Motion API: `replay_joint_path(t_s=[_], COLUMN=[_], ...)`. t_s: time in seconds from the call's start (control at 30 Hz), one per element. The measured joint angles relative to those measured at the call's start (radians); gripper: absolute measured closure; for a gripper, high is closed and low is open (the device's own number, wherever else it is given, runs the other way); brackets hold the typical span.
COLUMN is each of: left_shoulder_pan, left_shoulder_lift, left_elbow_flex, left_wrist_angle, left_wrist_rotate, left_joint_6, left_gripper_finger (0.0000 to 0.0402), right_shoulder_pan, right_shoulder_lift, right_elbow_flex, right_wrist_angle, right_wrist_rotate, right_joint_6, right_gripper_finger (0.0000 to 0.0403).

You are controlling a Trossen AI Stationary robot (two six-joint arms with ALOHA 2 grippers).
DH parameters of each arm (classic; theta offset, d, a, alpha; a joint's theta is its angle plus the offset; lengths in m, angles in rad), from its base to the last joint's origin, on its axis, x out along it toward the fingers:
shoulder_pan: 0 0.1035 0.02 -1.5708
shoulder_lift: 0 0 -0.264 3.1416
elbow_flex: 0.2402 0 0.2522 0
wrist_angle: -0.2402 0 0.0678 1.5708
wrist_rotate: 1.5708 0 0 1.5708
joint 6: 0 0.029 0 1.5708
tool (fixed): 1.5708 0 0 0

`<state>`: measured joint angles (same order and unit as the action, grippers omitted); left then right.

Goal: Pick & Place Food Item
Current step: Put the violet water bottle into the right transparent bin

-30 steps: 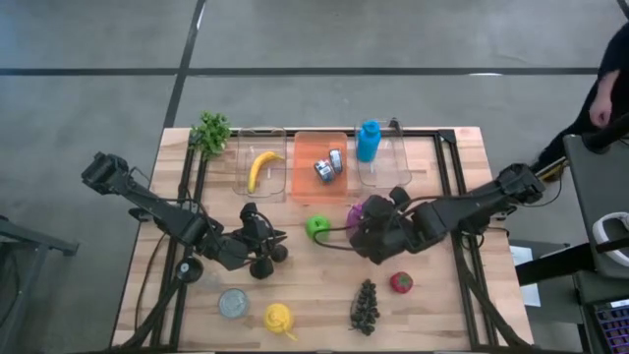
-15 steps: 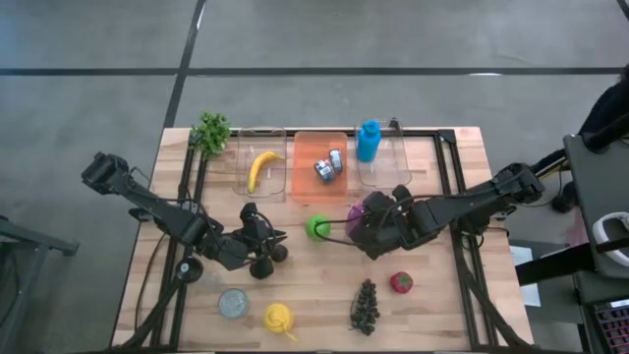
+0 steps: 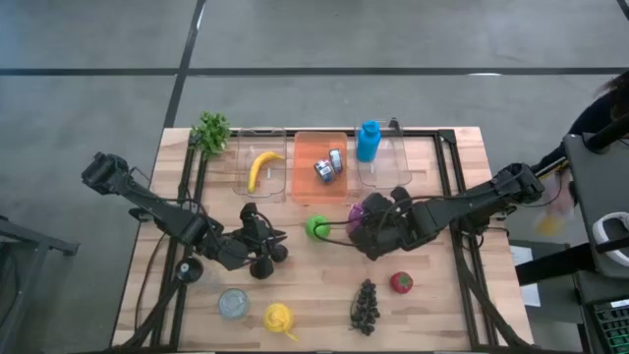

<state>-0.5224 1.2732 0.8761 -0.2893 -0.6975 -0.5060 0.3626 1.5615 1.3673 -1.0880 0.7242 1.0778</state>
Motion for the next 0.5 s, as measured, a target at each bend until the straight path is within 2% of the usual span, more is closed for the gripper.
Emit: replay_joint_path(t_s=[0.5], left_shoulder_pan=[0.000], left_shoulder_lift=[0.000], left_elbow_flex=[0.000], left_wrist_angle=[0.000], left_wrist_rotate=[0.000], left_joint_6=[0.000], left_gripper_finger=[0.0355], right_shoulder_pan=[-0.001], right_shoulder_lift=[0.000], right_elbow_flex=[-0.044], right_wrist_angle=[0.047], right_wrist_rotate=[0.000], right_joint_6=[-0.025], right_gripper_finger=[0.0275])
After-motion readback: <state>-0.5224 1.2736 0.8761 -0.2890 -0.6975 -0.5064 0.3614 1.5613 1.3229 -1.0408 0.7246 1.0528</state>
